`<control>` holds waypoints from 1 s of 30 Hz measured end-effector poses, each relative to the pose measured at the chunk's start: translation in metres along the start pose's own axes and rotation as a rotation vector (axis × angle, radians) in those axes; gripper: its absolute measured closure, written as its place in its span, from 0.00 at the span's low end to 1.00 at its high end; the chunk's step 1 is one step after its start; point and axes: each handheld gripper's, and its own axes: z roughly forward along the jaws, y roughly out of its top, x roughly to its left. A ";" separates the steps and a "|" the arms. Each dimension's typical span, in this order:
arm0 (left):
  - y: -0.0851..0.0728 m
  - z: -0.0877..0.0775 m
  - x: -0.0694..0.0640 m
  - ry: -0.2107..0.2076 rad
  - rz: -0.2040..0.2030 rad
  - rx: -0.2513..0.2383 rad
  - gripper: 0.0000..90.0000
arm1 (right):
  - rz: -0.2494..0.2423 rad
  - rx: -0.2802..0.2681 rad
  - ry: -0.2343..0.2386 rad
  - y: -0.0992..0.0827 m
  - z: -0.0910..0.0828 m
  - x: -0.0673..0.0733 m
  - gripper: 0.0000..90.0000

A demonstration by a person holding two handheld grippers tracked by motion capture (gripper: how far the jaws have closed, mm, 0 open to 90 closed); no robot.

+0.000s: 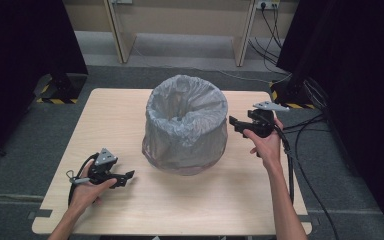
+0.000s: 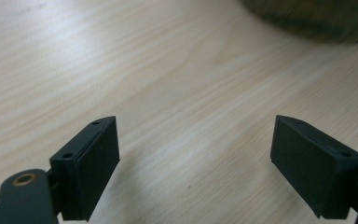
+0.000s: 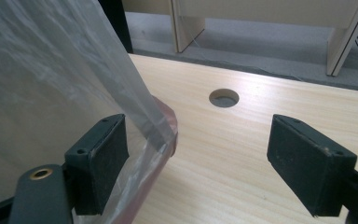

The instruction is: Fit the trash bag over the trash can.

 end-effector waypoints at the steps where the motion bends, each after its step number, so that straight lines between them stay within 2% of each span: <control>1: -0.002 0.001 0.001 -0.003 -0.012 -0.020 0.15 | 0.002 -0.004 -0.001 0.001 -0.001 0.000 0.23; 2: -0.002 0.002 0.003 -0.019 -0.036 -0.013 0.16 | 0.004 -0.004 0.000 0.001 -0.002 0.000 0.22; 5: -0.003 0.002 0.007 -0.023 -0.052 -0.012 0.15 | 0.003 -0.010 0.000 0.002 -0.004 0.001 0.22; 12: -0.002 0.003 0.007 -0.034 -0.035 0.002 0.10 | 0.000 -0.040 0.011 0.010 -0.011 0.005 0.20; 21: -0.002 0.003 0.007 -0.032 -0.042 0.004 0.08 | -0.039 -0.084 0.009 0.035 -0.028 0.015 0.20; 30: -0.002 0.004 0.007 -0.028 -0.045 0.005 0.07 | -0.054 -0.114 0.006 0.055 -0.039 0.023 0.20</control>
